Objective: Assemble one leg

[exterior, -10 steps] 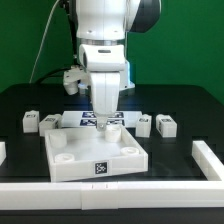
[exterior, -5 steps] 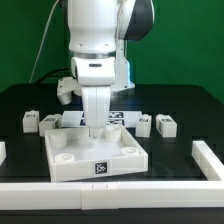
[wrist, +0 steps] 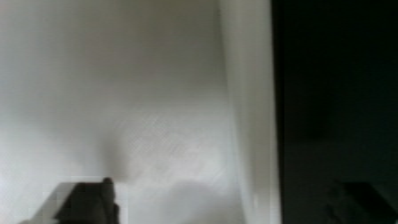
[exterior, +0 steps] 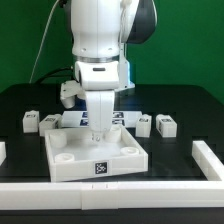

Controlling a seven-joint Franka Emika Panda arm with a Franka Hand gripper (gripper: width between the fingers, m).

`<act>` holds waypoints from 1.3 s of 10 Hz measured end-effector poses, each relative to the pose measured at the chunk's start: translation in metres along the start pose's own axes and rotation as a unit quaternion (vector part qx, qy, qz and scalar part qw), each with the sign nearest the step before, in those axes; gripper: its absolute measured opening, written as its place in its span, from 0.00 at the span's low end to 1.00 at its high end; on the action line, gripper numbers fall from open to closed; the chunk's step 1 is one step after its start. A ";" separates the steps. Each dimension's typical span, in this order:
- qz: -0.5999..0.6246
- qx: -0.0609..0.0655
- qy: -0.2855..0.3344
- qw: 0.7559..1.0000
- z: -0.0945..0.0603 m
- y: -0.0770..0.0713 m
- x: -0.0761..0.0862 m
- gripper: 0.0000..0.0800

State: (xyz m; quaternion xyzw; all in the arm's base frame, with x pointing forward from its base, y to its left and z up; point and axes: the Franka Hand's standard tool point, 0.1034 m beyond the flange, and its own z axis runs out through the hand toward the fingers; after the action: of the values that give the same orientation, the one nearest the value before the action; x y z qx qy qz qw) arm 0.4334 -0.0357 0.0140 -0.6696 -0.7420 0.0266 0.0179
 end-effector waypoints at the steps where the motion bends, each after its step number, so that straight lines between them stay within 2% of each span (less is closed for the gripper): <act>1: 0.000 0.000 0.000 1.000 0.000 0.000 0.000 0.65; 3: 0.000 0.001 0.000 1.000 0.000 -0.001 0.000 0.30; 4: 0.001 0.001 0.000 1.000 0.000 -0.001 0.000 0.09; 11: 0.006 -0.002 0.000 1.000 0.000 0.001 0.001 0.07; 13: 0.029 -0.008 0.004 1.000 0.000 0.007 0.019 0.07</act>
Offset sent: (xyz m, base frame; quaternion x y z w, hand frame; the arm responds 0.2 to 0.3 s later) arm 0.0000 0.0000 0.0000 0.0000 0.0000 0.0000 1.0000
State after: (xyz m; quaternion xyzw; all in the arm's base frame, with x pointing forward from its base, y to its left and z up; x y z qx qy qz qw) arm 0.4388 -0.0159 0.0137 -0.6910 -0.7224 0.0184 0.0151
